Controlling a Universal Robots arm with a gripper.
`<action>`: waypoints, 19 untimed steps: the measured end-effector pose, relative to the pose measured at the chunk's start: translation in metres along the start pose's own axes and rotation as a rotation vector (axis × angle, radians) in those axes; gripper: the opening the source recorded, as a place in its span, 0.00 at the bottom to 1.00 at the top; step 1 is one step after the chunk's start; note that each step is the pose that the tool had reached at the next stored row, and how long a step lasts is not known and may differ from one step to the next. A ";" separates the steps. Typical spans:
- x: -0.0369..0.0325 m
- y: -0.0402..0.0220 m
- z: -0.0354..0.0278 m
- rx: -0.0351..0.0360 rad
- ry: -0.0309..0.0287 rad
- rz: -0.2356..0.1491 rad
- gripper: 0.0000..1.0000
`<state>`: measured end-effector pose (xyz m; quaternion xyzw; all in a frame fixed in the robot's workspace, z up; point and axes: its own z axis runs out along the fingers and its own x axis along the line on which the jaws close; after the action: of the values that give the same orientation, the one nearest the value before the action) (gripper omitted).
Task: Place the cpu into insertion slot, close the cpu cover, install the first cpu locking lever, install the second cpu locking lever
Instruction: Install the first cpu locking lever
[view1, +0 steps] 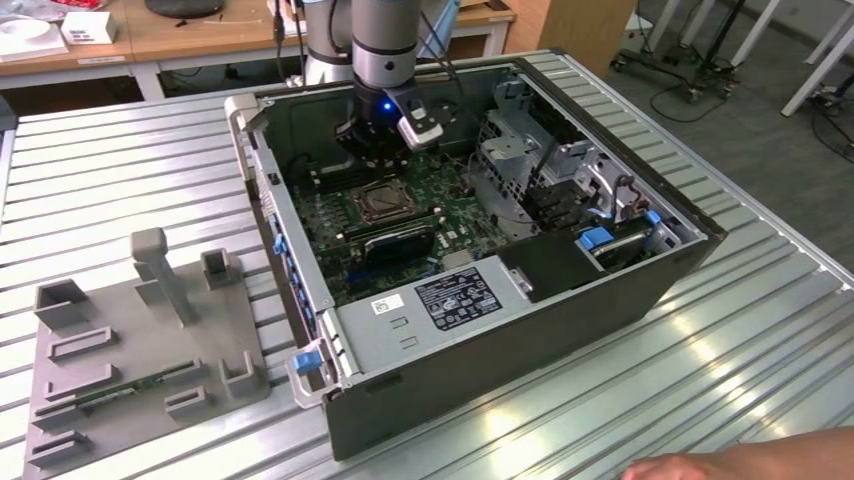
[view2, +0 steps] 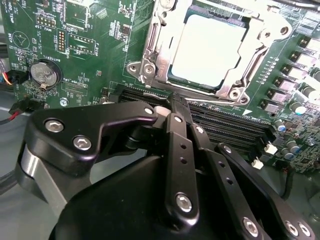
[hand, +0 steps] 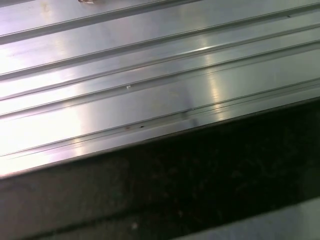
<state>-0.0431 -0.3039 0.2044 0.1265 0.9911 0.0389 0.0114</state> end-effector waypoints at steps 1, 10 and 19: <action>0.0000 0.0000 0.0004 0.0000 -0.0024 0.000 0.11; 0.0084 -0.0021 0.0008 -0.0008 -0.0055 0.000 0.11; 0.0076 -0.0017 0.0023 -0.0001 -0.0096 0.046 0.11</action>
<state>-0.0508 -0.3035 0.2019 0.1497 0.9879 0.0386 0.0152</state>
